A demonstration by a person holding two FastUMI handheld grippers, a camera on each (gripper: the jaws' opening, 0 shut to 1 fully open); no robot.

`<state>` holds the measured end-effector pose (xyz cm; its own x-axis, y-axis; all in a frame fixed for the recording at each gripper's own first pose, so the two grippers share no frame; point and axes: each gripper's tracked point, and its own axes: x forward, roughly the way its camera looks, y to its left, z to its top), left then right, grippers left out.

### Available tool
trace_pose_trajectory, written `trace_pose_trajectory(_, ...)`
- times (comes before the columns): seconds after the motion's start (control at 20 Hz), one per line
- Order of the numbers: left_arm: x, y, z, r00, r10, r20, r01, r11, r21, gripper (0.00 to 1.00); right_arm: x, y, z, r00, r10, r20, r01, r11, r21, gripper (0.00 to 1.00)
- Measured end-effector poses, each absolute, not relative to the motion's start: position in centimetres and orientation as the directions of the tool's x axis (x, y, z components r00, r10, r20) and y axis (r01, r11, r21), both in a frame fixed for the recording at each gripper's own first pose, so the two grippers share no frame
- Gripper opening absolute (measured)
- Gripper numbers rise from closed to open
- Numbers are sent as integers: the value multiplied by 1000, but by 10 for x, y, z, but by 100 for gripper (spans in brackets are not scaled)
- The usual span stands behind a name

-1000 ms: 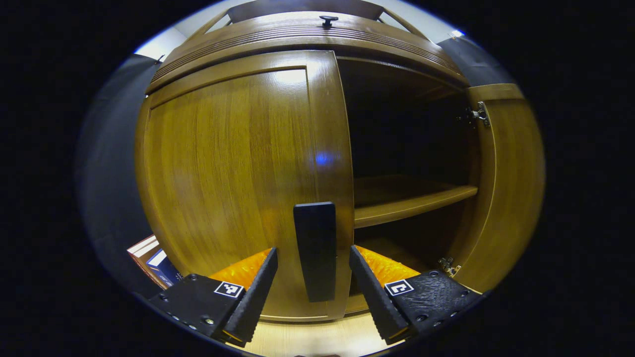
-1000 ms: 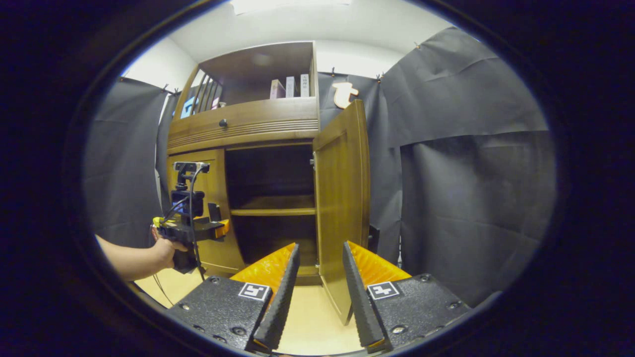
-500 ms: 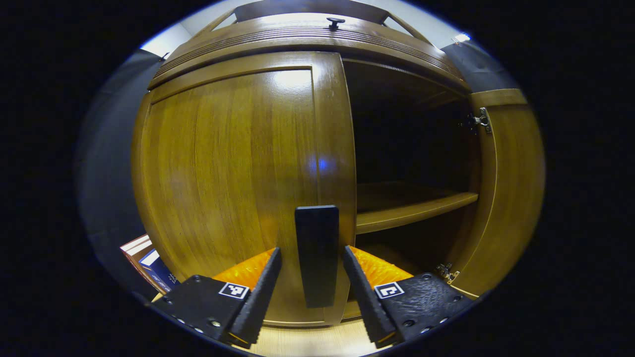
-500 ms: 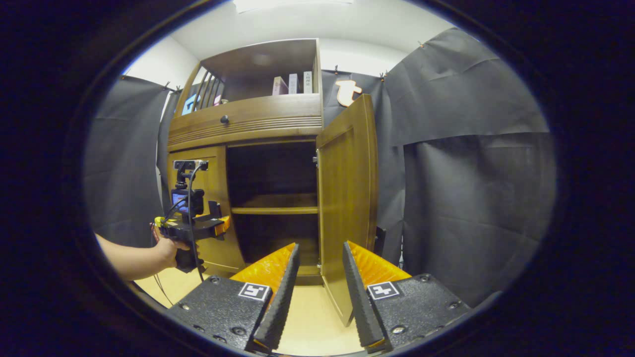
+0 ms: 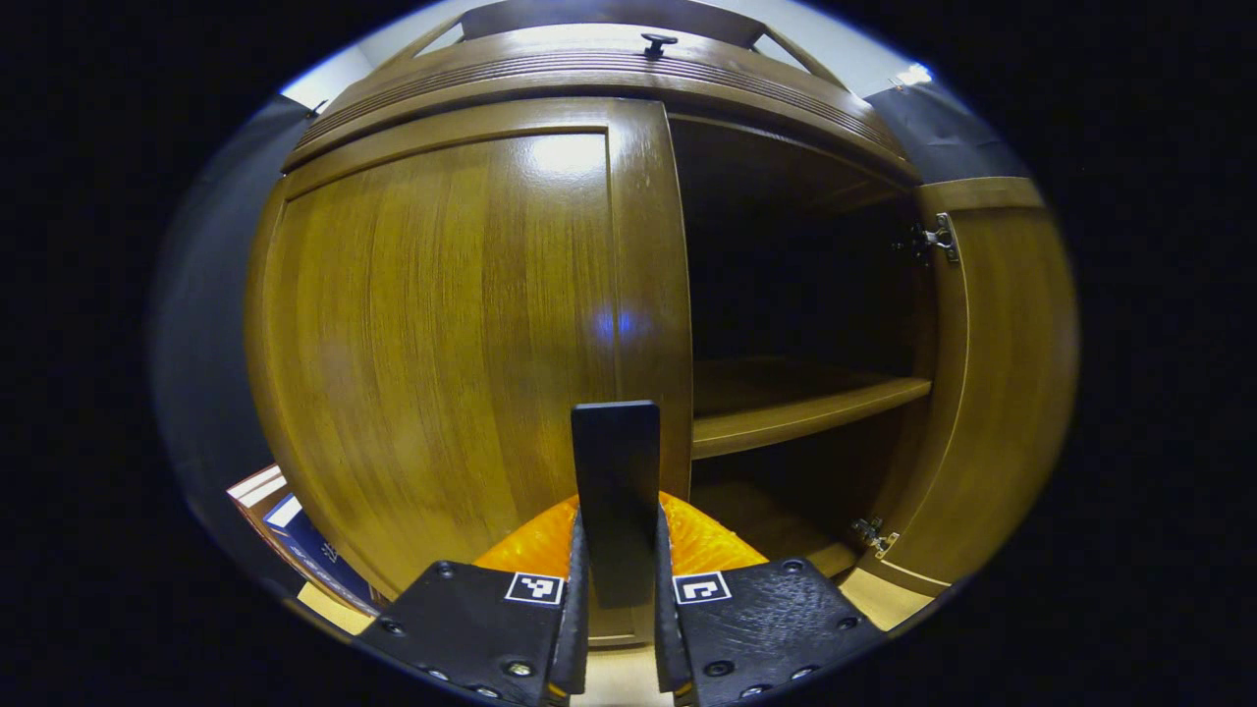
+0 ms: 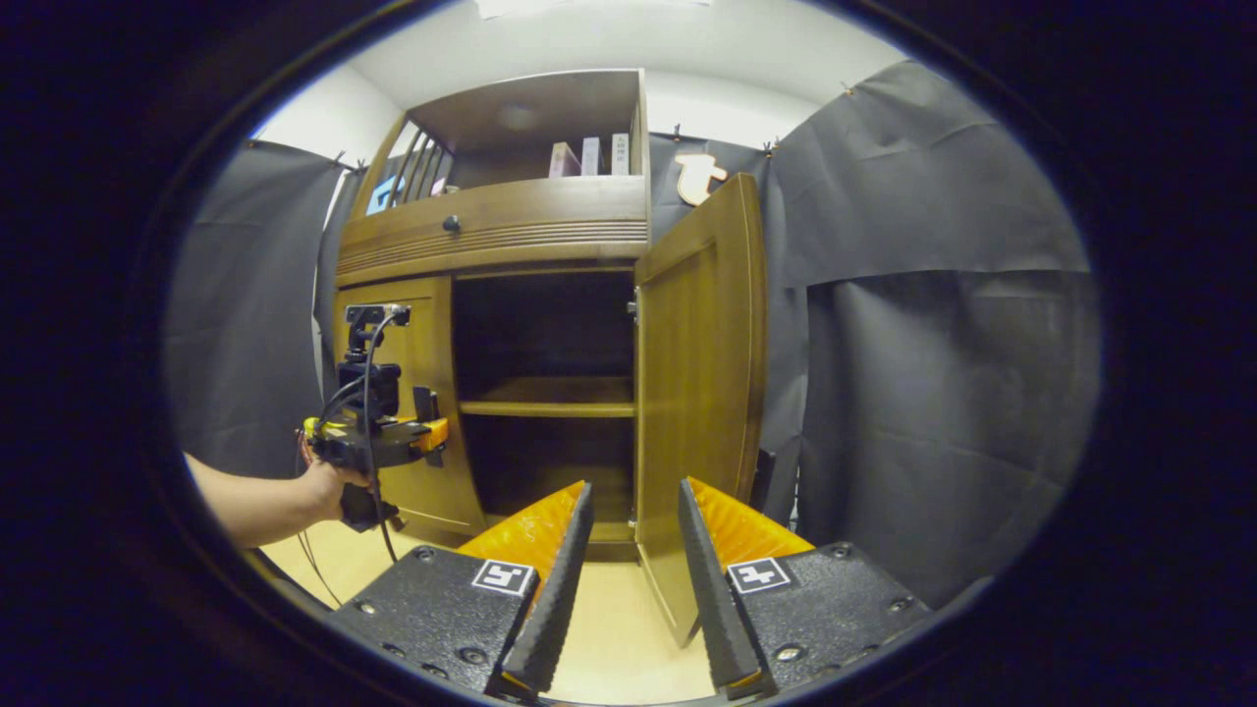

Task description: Open the right door of the double-door shoe cabinet with the right hand, and open the left door with the left hand.

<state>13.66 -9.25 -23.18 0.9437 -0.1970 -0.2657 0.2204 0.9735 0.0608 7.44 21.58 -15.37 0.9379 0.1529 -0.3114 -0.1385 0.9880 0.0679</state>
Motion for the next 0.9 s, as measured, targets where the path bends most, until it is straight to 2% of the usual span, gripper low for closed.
trace_pose_trajectory(0.5, 126, -91, -232, 935, -203, -292, 229, 972, 59, 26, 76, 225, -154, 935, 173, -308, -162, 985, 64, 58)
trace_pose_trajectory(0.9, 103, -83, -228, 936, -187, -299, 219, 973, 77, 26, 81, 234, -156, 928, 216, -303, -207, 976, 62, 65)
